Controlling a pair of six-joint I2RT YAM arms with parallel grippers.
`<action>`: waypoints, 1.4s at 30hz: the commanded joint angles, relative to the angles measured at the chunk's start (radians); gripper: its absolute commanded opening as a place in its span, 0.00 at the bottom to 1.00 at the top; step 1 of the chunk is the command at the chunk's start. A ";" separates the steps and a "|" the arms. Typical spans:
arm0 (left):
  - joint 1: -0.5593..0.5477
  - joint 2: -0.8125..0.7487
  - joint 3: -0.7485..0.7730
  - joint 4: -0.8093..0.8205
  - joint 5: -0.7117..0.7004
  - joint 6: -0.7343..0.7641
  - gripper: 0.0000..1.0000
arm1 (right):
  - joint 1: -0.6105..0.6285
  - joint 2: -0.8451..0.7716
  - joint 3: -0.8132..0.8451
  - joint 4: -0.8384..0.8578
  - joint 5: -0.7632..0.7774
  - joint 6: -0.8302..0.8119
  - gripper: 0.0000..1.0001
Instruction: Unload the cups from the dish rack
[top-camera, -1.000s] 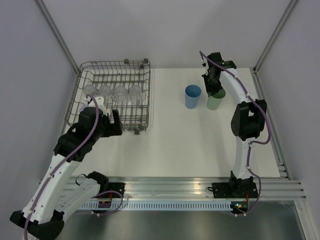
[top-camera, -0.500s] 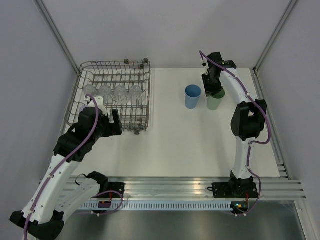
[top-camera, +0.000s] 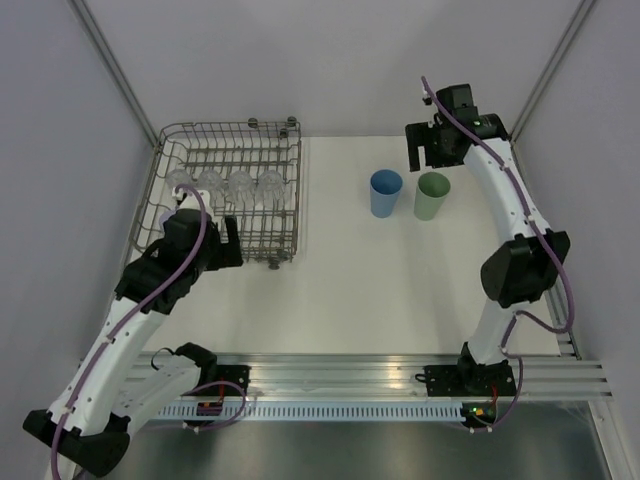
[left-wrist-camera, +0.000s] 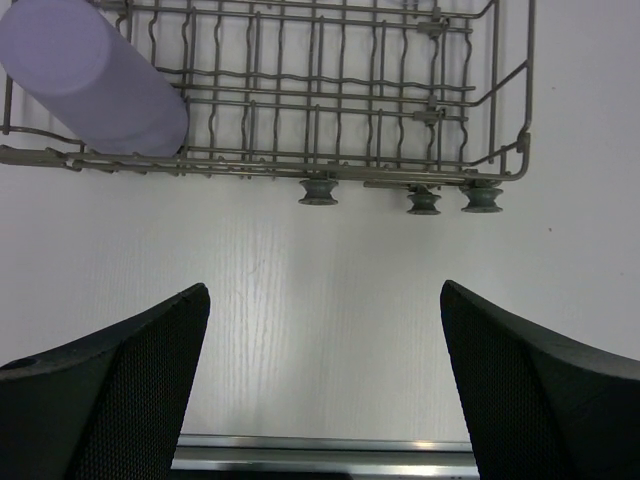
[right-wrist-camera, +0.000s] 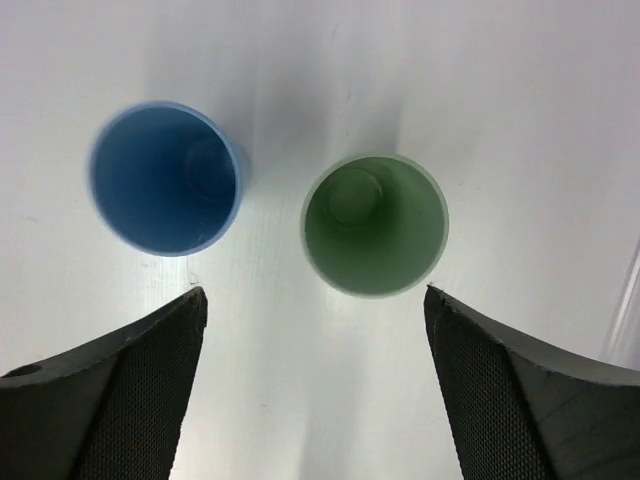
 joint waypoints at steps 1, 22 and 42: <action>0.001 0.048 0.044 -0.013 -0.112 -0.006 1.00 | -0.003 -0.188 -0.061 0.080 0.010 0.020 0.98; 0.501 0.394 0.282 0.009 0.006 -0.146 1.00 | -0.005 -1.034 -0.992 0.828 -0.587 0.456 0.98; 0.661 0.773 0.420 0.049 0.129 -0.074 0.96 | 0.049 -1.092 -1.064 0.875 -0.659 0.403 0.98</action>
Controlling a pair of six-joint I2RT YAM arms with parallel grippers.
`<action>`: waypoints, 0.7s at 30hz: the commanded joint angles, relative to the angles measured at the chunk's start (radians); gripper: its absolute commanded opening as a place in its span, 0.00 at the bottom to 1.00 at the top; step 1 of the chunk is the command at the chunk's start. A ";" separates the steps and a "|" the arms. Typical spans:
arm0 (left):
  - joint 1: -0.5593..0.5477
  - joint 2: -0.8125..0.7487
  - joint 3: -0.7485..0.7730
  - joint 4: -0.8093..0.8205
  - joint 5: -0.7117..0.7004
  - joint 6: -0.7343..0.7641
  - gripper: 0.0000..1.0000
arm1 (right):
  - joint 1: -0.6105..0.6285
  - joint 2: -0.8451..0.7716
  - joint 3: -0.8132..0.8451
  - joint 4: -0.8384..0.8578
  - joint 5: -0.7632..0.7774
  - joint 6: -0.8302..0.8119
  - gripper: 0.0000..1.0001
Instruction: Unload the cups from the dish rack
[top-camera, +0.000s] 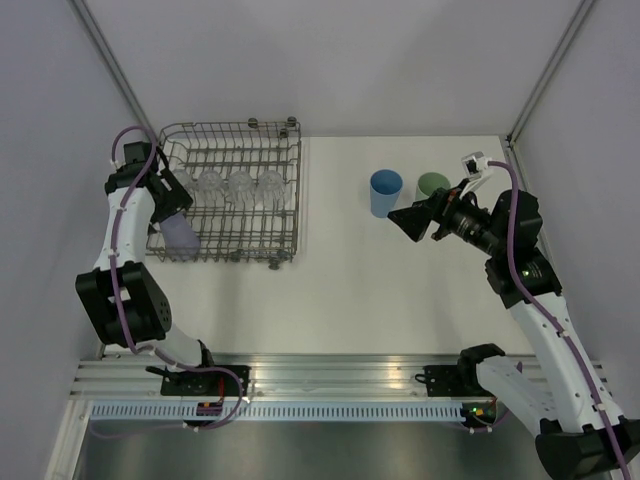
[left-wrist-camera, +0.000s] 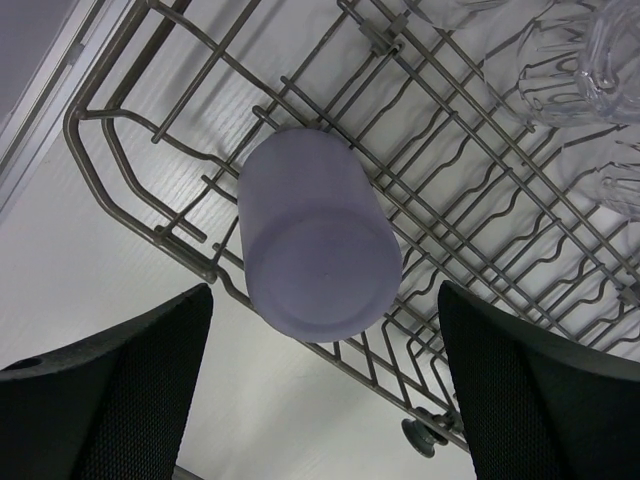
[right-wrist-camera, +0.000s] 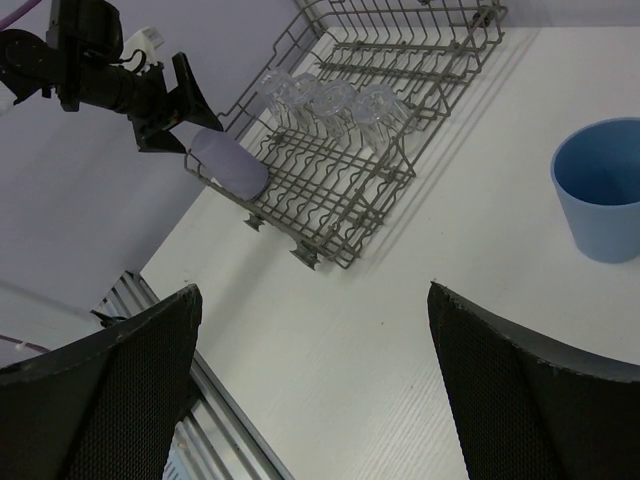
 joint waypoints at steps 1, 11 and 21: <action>0.012 0.037 0.048 0.022 0.022 0.039 0.95 | 0.019 -0.024 -0.007 0.054 -0.016 -0.031 0.98; 0.012 0.060 0.036 0.020 0.029 0.050 0.69 | 0.039 -0.033 -0.006 0.051 0.002 -0.046 0.98; 0.013 0.066 0.025 0.014 0.027 0.060 0.35 | 0.039 -0.034 -0.002 0.051 0.008 -0.052 0.98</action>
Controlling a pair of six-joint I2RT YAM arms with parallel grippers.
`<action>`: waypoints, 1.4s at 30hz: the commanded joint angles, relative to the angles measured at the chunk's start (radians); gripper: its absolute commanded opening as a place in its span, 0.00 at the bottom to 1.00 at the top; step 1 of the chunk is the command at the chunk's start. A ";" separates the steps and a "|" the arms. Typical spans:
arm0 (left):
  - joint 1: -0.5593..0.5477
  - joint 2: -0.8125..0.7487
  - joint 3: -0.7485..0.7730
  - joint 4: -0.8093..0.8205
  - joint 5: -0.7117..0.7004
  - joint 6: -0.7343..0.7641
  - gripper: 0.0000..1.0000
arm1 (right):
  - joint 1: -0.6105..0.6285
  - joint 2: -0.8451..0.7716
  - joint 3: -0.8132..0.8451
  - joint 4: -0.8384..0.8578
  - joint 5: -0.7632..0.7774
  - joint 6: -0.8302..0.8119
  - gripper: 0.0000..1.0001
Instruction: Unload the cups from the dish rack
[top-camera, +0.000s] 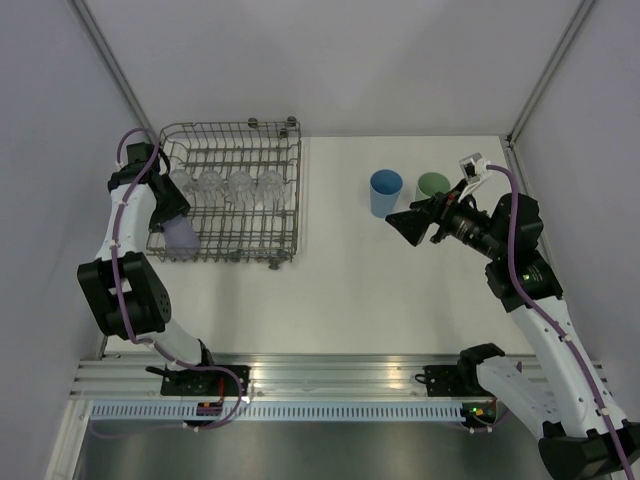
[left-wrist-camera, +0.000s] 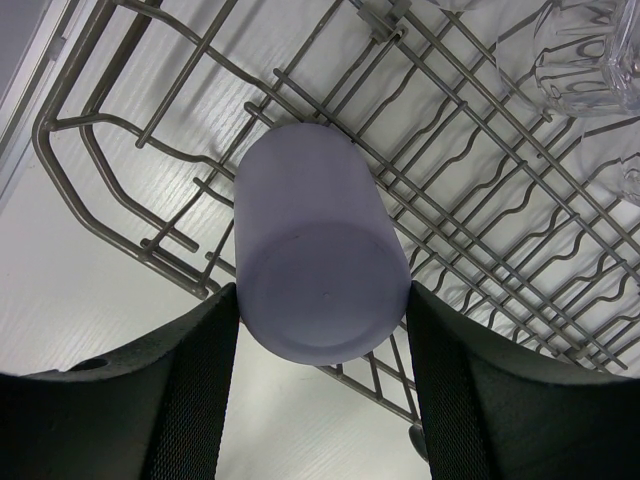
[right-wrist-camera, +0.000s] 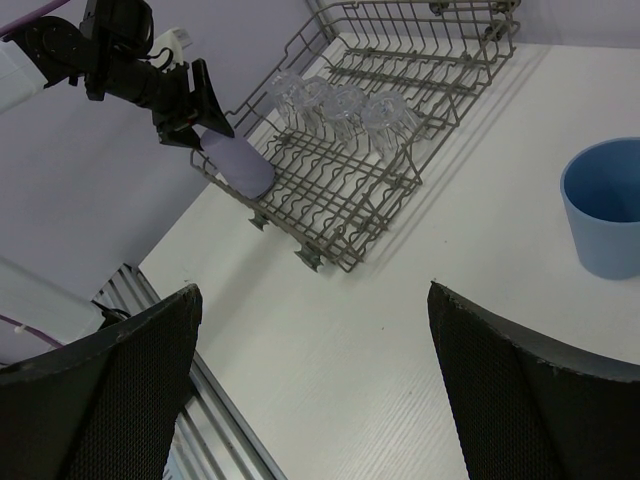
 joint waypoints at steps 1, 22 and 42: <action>0.005 0.000 0.015 0.012 0.008 0.032 0.33 | 0.006 -0.011 0.004 0.037 0.008 -0.023 0.98; 0.003 -0.115 0.053 -0.014 0.041 0.044 0.02 | 0.008 -0.005 0.013 0.026 0.034 -0.035 0.98; -0.003 -0.355 0.047 0.090 0.688 -0.043 0.02 | 0.015 0.044 0.017 0.049 -0.055 -0.018 0.98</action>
